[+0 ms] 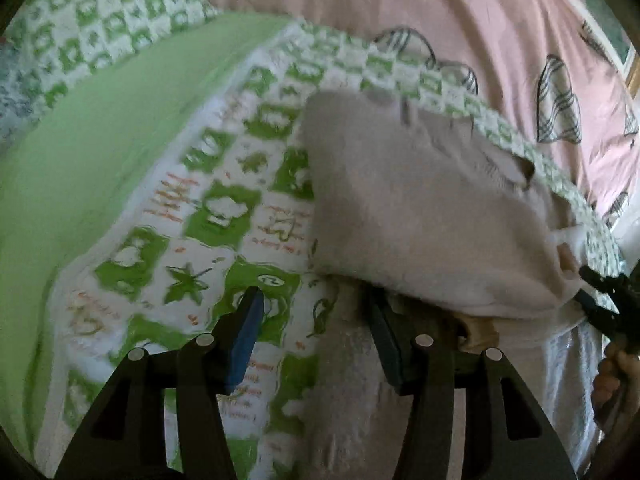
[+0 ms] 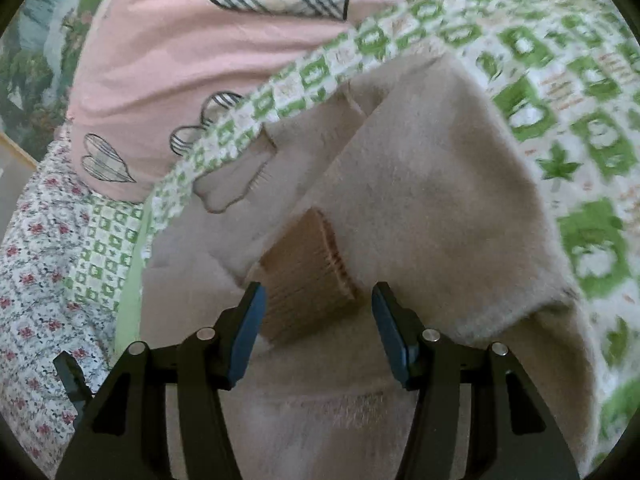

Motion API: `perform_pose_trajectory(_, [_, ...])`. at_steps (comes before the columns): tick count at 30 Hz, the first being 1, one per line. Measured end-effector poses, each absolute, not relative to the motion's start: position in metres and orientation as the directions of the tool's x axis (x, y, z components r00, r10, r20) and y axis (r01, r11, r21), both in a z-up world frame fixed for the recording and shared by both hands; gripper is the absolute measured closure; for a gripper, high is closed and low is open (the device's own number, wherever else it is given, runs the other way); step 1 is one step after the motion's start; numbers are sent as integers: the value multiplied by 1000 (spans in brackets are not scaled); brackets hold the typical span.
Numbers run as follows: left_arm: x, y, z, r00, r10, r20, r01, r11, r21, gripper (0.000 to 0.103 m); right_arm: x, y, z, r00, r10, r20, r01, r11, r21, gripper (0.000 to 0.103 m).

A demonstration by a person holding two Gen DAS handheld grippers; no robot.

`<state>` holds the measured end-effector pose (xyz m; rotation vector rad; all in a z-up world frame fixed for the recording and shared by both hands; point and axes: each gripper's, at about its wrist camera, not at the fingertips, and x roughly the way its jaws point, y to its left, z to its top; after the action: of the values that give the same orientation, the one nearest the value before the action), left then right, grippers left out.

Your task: Fold small clothes

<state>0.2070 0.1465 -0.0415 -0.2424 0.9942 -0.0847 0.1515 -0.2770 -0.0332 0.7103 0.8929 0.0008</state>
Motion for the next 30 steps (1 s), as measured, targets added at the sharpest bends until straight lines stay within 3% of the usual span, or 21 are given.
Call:
perform_pose_trajectory(2, [217, 142, -44, 545, -184, -818, -21, 972, -232, 50, 160, -268, -31, 633, 297, -715, 250, 796, 551, 70])
perform_pose_trajectory(3, [221, 140, -45, 546, -188, -817, -7, 973, -229, 50, 161, -265, -26, 638, 305, -707, 230, 801, 553, 94])
perform_pose_trajectory(5, [233, 137, -46, 546, -174, -819, -7, 977, -212, 52, 157, -261, 1, 695, 322, -644, 164, 800, 577, 93])
perform_pose_trajectory(6, [237, 137, -45, 553, -166, -817, -12, 978, -206, 58, 152, -261, 15, 721, 322, -613, 141, 798, 586, 93])
perform_pose_trajectory(7, [239, 135, -43, 561, -158, -813, -15, 980, -201, 77, 146, -262, 29, 750, 322, -577, 120, 792, 598, 93])
perform_pose_trajectory(8, [240, 134, -39, 574, -152, -804, -23, 979, -202, 88, 139, -265, 43, 781, 321, -536, 98, 784, 613, 93])
perform_pose_trajectory(10, [231, 134, -27, 623, -106, -775, -54, 983, -178, 88, 120, -273, 63, 832, 307, -463, 69, 770, 635, 93])
perform_pose_trajectory(12, [214, 123, -16, 680, -68, -730, -57, 988, -145, 88, 108, -282, 65, 848, 283, -448, 79, 768, 635, 93])
perform_pose_trajectory(17, [207, 104, -36, 624, -10, -782, -44, 998, -48, 88, 108, -298, 9, 763, 223, -607, 231, 783, 578, 93])
perform_pose_trajectory(20, [207, 116, -35, 618, -33, -786, -63, 994, -91, 88, 110, -303, -7, 734, 212, -646, 266, 785, 560, 94])
perform_pose_trajectory(26, [205, 137, -37, 614, -88, -784, -119, 972, -203, 88, 111, -293, 12, 774, 209, -598, 186, 827, 530, 93])
perform_pose_trajectory(30, [209, 157, -45, 597, -175, -783, -152, 933, -325, 88, 117, -287, -10, 715, 182, -675, 221, 857, 465, 93])
